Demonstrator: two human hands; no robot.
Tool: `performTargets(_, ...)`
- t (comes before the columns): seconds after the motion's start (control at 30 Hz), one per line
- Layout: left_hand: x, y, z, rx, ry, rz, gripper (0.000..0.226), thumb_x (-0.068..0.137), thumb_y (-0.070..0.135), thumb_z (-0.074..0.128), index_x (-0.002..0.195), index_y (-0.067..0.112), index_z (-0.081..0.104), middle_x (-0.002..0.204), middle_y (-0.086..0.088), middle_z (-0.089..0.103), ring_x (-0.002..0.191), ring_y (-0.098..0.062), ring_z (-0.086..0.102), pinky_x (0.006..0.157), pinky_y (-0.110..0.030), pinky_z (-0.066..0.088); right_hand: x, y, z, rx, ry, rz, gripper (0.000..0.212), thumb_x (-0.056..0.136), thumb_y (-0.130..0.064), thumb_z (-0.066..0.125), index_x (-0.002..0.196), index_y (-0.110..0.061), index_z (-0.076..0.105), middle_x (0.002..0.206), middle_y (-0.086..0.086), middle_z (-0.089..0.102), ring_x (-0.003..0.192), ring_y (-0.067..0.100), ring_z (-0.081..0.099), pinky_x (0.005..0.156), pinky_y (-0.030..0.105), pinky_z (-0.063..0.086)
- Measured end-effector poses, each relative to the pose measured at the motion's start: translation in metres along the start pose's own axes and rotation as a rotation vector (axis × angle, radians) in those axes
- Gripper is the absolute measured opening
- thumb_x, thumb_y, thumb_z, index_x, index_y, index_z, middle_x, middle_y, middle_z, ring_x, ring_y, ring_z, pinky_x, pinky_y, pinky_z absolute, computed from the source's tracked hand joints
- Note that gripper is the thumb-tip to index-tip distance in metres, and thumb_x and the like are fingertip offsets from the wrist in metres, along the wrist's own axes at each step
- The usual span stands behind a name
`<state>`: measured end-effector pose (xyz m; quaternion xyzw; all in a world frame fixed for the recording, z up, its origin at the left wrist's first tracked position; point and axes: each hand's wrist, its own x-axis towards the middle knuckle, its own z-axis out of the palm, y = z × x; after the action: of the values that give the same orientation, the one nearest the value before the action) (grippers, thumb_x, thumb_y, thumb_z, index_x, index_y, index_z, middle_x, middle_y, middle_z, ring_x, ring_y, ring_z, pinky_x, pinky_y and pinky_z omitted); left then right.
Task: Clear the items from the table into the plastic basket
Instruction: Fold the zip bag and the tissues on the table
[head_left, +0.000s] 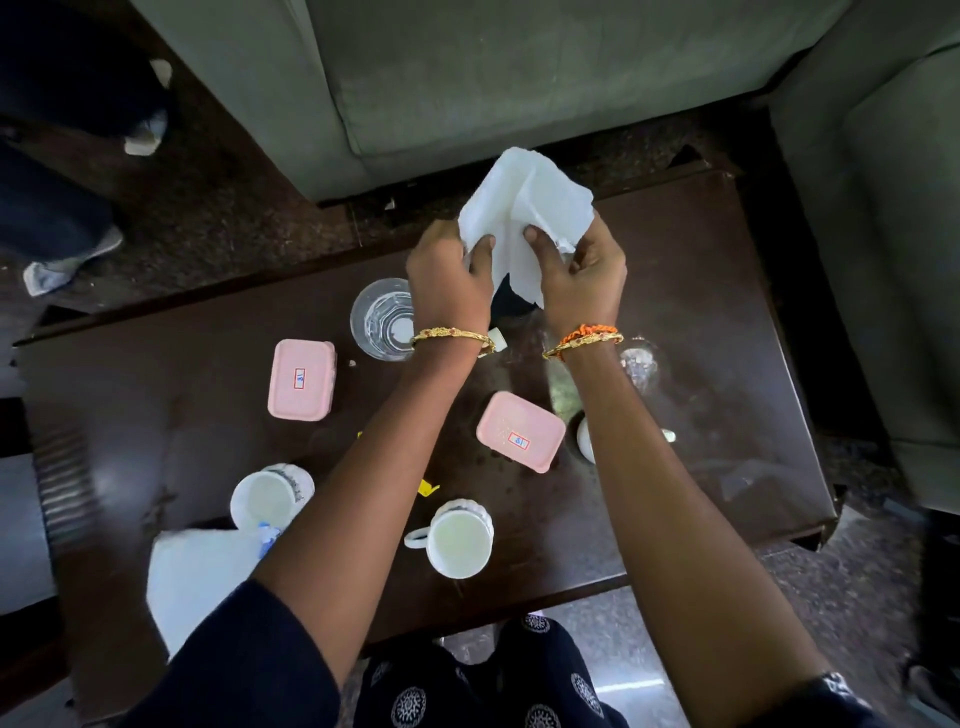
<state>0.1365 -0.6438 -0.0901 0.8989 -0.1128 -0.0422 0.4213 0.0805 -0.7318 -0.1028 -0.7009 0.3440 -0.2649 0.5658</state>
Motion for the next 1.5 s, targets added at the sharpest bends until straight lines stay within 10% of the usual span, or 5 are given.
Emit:
performTargets(0.7,-0.024,-0.021,0.015,0.290,-0.005,-0.051,0.021,0.084,0.023,0.065,0.094,0.004,0.065,0.098,-0.014,0.061,0.092,-0.031,0.059,0.060,-0.030,0.037,-0.006,0.023,-0.003,-0.730,-0.137,-0.060,0.026,0.079,-0.016,0.065,0.105,-0.008,0.065,0.115,0.013,0.056,0.108,0.033,0.042,0.084,0.037,0.033)
performTargets(0.9,-0.024,-0.020,0.011,0.144,0.015,-0.070,0.036,0.079,0.036,0.064,0.106,0.013,0.059,0.108,-0.012,0.053,0.094,-0.026,0.057,0.065,-0.032,0.047,-0.007,0.008,-0.009,-0.564,-0.087,-0.031,0.036,0.071,-0.038,0.073,0.101,-0.019,0.066,0.111,0.007,0.051,0.104,0.024,0.044,0.087,0.034,0.034)
performTargets(1.5,-0.025,-0.026,0.022,0.374,-0.044,-0.114,0.029,0.087,0.031,0.057,0.092,0.007,0.072,0.133,-0.011,0.050,0.128,-0.030,0.037,0.095,-0.047,0.033,-0.008,0.007,-0.005,-0.537,-0.073,0.045,0.022,0.080,-0.024,0.065,0.091,-0.005,0.066,0.112,0.011,0.055,0.104,0.026,0.045,0.092,0.048,0.044)
